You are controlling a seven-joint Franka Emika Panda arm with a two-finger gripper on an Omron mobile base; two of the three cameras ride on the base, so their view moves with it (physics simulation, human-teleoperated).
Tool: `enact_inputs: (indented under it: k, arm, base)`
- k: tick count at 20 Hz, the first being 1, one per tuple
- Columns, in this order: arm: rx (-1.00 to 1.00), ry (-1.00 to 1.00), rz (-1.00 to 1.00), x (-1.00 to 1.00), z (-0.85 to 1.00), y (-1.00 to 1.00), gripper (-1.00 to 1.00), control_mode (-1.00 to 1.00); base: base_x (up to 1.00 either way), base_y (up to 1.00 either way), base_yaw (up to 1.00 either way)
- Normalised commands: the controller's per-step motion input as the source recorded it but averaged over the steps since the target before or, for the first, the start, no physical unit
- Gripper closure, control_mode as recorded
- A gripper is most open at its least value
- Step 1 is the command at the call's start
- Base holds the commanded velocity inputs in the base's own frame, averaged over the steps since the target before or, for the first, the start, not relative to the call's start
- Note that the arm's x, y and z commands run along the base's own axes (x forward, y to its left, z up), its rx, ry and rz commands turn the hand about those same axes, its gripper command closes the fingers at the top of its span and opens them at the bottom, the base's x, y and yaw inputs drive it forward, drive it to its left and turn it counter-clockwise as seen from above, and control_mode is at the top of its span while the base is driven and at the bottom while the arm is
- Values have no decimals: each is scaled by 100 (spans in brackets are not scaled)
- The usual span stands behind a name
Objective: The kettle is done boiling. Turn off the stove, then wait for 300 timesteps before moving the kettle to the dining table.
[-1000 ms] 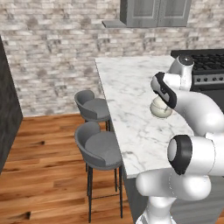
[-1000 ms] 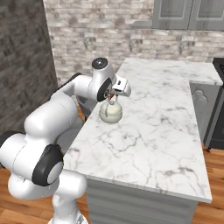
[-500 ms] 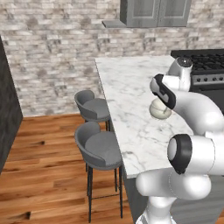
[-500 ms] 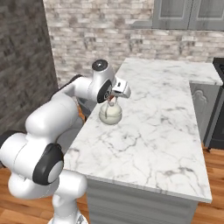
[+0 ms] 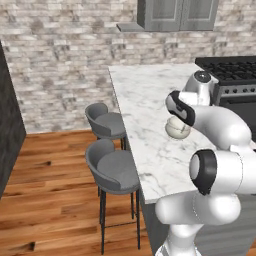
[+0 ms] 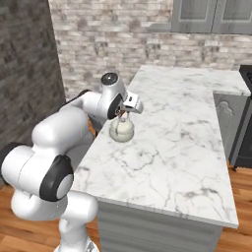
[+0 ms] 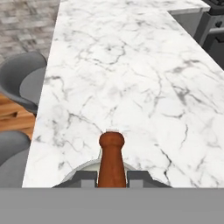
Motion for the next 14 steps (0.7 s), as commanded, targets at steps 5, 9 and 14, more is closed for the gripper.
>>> enact_inputs:
  k: [5, 9, 14]
  arm:
    - [0, 0, 0, 20, -31, 18, 100, -100]
    - [-1, 0, 0, 15, -33, 12, 100, -100]
    - [-1, 0, 0, 13, -35, 11, 100, -100]
  base:
    - [0, 0, 0]
    - [0, 0, 0]
    - [0, 0, 0]
